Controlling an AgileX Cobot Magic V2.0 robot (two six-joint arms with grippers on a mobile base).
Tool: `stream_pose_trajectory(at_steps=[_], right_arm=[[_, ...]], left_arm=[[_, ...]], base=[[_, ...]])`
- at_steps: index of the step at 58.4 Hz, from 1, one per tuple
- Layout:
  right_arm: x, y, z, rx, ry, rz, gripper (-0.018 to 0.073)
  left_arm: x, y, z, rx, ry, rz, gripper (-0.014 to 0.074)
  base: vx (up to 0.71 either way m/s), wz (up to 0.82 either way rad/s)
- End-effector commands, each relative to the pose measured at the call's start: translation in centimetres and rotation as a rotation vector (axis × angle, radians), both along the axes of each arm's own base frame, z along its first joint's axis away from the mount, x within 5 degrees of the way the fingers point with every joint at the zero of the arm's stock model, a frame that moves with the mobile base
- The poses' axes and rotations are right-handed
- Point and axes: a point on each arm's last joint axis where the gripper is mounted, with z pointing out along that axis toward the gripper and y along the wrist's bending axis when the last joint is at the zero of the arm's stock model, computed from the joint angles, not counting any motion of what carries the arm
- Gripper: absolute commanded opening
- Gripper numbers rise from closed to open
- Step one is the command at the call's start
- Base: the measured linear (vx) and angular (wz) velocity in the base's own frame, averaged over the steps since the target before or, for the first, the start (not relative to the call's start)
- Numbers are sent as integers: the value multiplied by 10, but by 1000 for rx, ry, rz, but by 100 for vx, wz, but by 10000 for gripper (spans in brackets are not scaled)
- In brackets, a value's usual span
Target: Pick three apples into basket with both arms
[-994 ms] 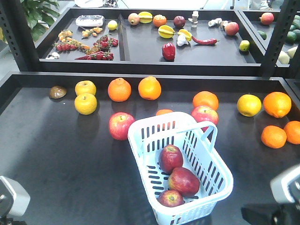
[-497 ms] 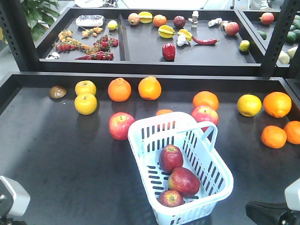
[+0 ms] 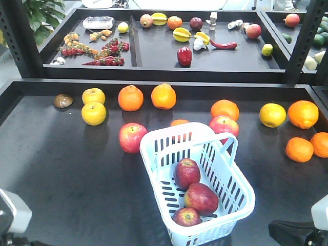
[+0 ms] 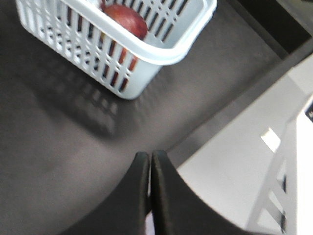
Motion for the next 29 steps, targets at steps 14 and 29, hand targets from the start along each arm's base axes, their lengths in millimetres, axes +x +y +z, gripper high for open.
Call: stream_pose_trajectory(at_steps=[14, 29], right_arm=[[5, 0, 11, 24, -65, -24, -9], [5, 0, 11, 24, -63, -23, -9]], left_arm=[[24, 8, 23, -71, -236, 222, -6], [21, 12, 10, -1, -256, 203, -6]], base=[[0, 0], [0, 0]])
